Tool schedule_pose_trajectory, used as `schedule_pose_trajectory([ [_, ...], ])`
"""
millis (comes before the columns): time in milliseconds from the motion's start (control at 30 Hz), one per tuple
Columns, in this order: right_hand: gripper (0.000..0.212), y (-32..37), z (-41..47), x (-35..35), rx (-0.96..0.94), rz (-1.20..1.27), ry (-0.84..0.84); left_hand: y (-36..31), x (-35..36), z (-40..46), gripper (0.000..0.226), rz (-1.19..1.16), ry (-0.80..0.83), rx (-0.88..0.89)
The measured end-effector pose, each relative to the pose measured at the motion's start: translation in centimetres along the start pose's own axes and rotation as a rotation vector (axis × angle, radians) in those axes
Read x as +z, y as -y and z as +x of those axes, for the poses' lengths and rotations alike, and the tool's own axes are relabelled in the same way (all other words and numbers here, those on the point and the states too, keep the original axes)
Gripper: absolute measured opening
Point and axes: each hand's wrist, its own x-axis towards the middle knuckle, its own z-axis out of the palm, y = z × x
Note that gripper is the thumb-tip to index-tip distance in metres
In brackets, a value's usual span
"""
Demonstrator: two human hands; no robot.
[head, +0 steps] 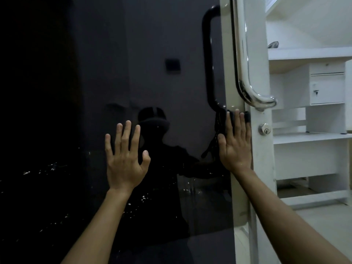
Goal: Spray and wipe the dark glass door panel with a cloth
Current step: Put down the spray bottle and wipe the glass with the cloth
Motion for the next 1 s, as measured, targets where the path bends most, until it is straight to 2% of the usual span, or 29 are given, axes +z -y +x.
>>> schedule_pose_trajectory([
  [433, 0.068, -0.3, -5.0, 0.4, 0.018, 0.036, -0.006, -0.2, -0.3, -0.1, 0.07, -0.024, 0.023, -0.014],
  [700, 0.067, -0.9, -8.3, 0.7, 0.015, 0.047, 0.019, -0.2, -0.6, -7.4, 0.068, -0.084, 0.062, -0.056],
  [1000, 0.067, 0.4, -9.4, 1.2, 0.086, 0.016, 0.002, 1.6, -0.4, -8.6, 0.068, 0.003, 0.065, -0.08],
])
